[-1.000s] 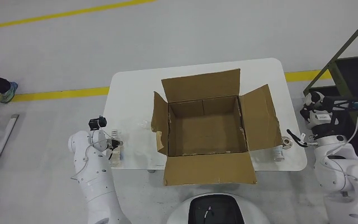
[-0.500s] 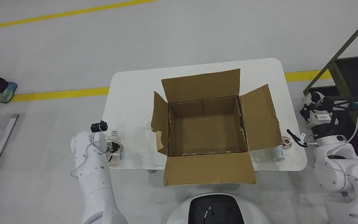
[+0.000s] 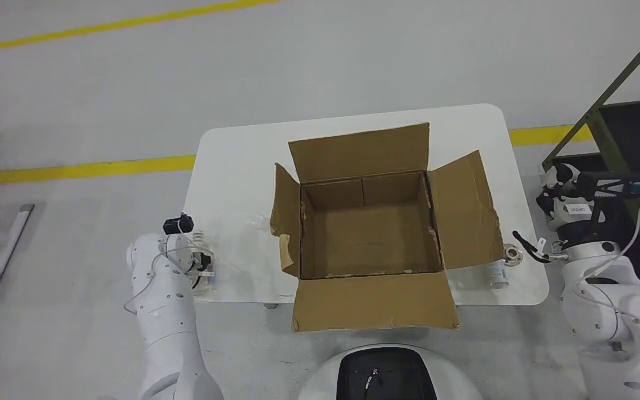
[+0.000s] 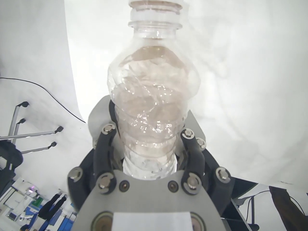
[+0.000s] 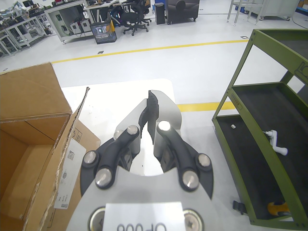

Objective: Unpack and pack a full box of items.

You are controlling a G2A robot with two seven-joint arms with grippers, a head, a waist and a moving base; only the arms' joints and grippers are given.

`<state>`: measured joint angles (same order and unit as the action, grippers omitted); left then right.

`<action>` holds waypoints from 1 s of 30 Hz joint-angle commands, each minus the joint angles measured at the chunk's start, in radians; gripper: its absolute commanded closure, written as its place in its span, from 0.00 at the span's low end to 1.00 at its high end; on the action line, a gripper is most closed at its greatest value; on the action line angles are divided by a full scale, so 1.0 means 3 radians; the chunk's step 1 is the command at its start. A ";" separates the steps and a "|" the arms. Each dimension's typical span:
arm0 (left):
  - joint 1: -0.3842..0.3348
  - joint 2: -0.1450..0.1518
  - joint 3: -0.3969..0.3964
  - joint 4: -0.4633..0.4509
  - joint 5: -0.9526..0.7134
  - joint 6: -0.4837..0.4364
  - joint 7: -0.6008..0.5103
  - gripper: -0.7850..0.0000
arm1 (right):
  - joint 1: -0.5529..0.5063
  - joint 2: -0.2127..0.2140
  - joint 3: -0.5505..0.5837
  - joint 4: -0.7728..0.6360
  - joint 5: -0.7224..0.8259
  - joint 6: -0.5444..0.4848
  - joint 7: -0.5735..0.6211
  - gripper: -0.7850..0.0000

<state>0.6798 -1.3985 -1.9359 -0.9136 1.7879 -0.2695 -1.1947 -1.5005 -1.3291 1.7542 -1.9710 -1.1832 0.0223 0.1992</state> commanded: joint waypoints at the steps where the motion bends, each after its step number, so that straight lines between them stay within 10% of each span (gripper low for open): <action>1: 0.0016 0.0000 0.0001 -0.0182 -0.0141 -0.0036 -0.0092 1.00 | 0.0000 0.0000 0.0000 0.0000 0.0000 0.0000 0.0000 1.00; 15: 0.0291 -0.0031 -0.0057 -0.2623 -0.2033 0.0282 -0.1137 1.00 | 0.0000 0.0000 0.0000 0.0000 0.0000 0.0000 0.0000 1.00; 30: 0.0339 -0.0019 -0.0048 -0.2724 -0.2153 0.0316 -0.1137 1.00 | -0.0005 0.0000 0.0002 0.0002 0.0002 0.0000 -0.0012 1.00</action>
<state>0.7815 -1.4043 -1.9503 -1.7308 1.1420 -0.1748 -1.5359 -1.5008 -1.3291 1.7543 -1.9710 -1.1832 0.0223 0.1987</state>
